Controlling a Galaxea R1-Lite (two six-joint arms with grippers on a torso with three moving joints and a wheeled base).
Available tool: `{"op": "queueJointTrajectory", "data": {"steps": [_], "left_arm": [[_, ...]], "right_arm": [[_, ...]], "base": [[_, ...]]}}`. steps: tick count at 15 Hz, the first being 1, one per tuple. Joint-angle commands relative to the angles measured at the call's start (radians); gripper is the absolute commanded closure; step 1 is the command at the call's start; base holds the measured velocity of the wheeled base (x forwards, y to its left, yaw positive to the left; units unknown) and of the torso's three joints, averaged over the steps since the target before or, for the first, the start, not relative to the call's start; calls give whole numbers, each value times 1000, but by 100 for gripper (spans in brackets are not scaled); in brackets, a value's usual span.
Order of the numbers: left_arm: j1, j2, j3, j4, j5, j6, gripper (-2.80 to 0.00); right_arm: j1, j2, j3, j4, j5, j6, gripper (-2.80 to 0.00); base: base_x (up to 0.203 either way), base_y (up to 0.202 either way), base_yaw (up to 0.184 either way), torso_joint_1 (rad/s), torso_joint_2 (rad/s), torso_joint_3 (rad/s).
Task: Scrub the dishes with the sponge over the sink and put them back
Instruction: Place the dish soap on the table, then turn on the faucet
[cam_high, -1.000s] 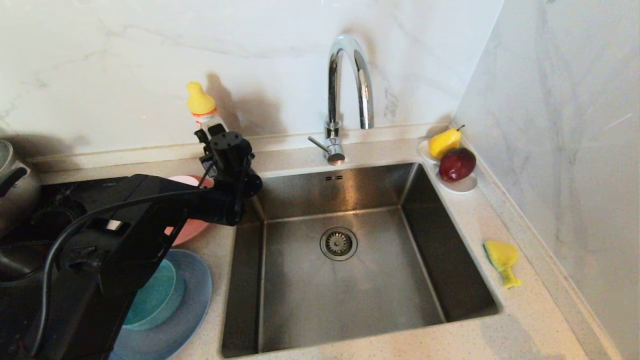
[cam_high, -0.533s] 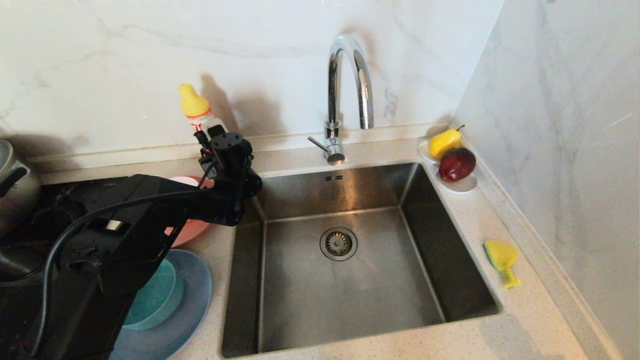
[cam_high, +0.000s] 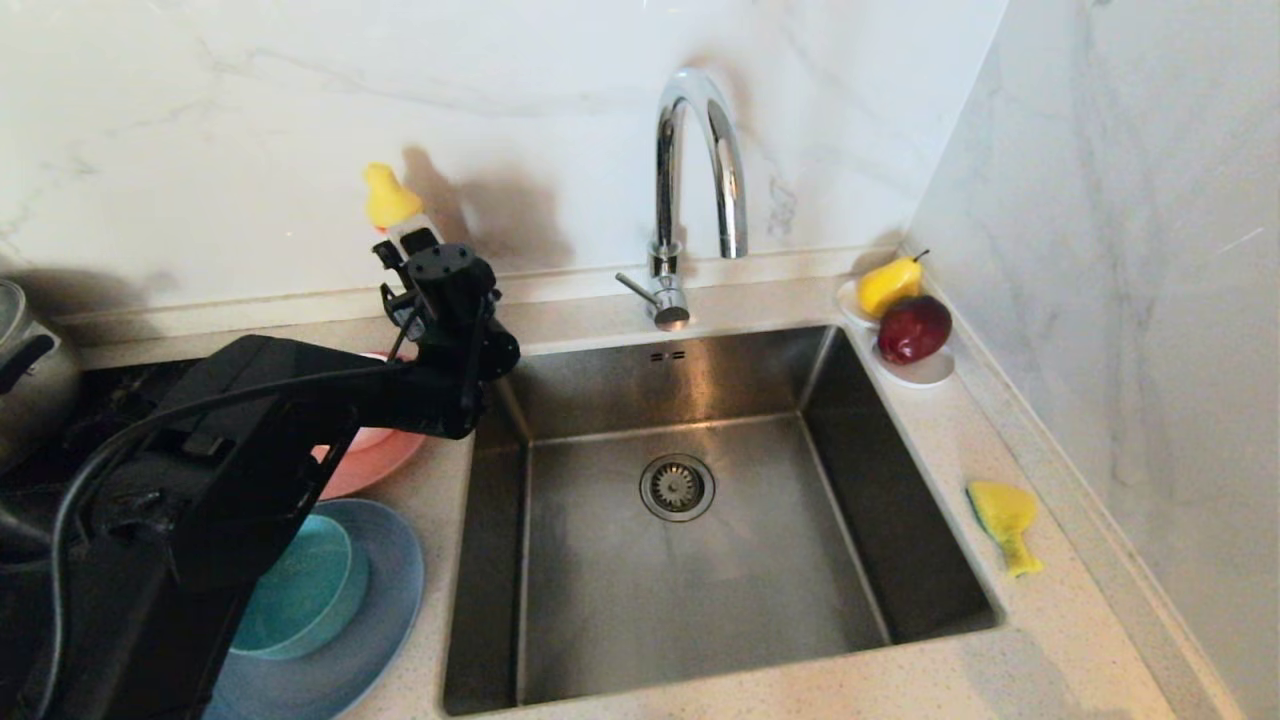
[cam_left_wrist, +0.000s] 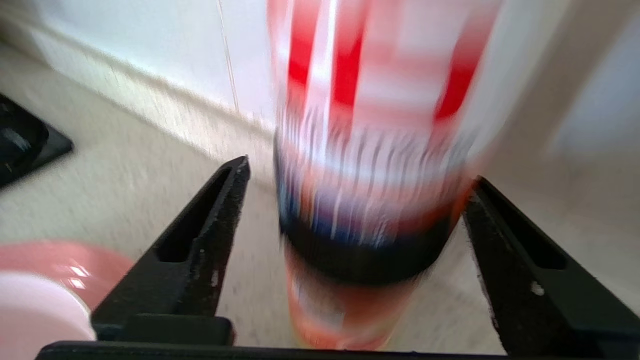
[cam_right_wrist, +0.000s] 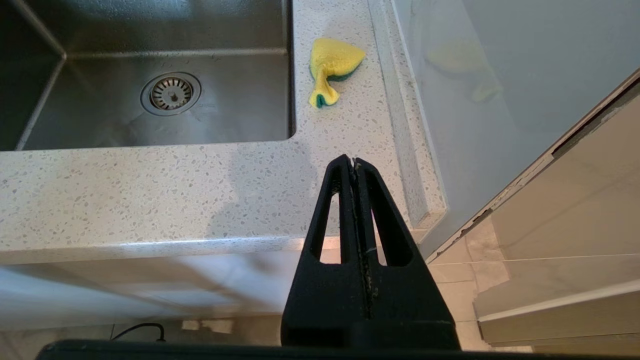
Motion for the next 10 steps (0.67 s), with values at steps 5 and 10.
{"op": "queueJointTrajectory", "data": {"steps": [5,10], "left_arm": [[-1,-250,99,16,5,3,-280],[-1,-533,201,86,0,4,0]], "right_arm": [[0,-1,0,1,0,0,0],[0,-1,0,0,0,0,0]], "base": [[0,0,0,0,0,0],[0,0,0,0,0,0]]}}
